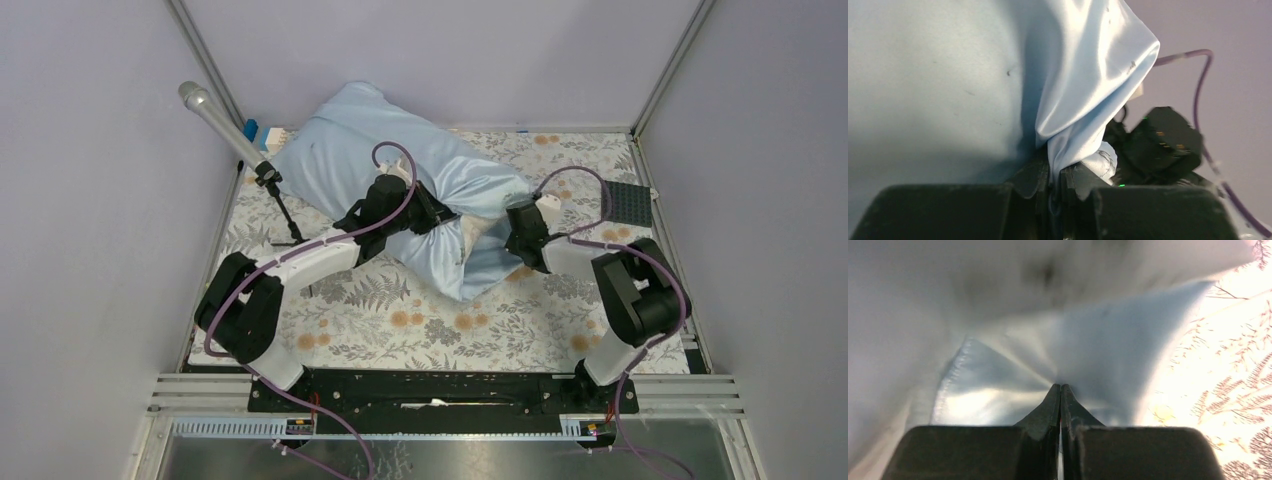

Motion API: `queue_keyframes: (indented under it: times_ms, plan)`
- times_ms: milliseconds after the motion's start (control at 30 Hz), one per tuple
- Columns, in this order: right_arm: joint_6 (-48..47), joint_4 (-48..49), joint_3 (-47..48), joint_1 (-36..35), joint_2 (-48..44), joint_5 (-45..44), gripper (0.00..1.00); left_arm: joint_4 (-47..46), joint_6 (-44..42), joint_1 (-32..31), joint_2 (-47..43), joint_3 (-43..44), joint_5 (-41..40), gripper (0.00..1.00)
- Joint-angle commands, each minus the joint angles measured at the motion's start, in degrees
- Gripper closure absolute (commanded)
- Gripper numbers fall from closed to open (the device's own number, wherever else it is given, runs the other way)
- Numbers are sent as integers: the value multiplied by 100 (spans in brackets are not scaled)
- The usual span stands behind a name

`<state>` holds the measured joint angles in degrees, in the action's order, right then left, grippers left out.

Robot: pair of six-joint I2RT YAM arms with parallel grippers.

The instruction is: Put the pillow into the pillowcase

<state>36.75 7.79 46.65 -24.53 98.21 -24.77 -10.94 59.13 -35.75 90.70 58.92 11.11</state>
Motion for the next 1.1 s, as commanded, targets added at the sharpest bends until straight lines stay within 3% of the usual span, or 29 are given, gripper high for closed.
queue_keyframes:
  times_ms: [0,167,300,467,633,700,933,1067]
  plan:
    - [136,553,-538,256,-730,969,100,-499,-115,68,-63,-241,-340,100]
    - [172,1075,-974,289,-1227,1467,100,-584,-119,68,21,-361,-358,100]
    - [0,1377,-909,216,-1112,1872,100,-496,-163,61,-81,-202,-299,100]
    - [-265,1512,-914,160,-1203,860,79,-271,-141,59,-167,211,-184,100]
    - [-780,2527,-1174,164,-1230,262,53,-79,-55,61,-101,687,-55,100]
    - [-982,2851,-1166,168,-1063,275,47,-16,-9,59,-62,859,-17,100]
    - [-1790,4307,-1342,51,-572,394,45,90,158,65,76,1382,151,100]
    - [-2077,4444,-1218,-27,-319,253,44,63,321,68,175,1684,265,100]
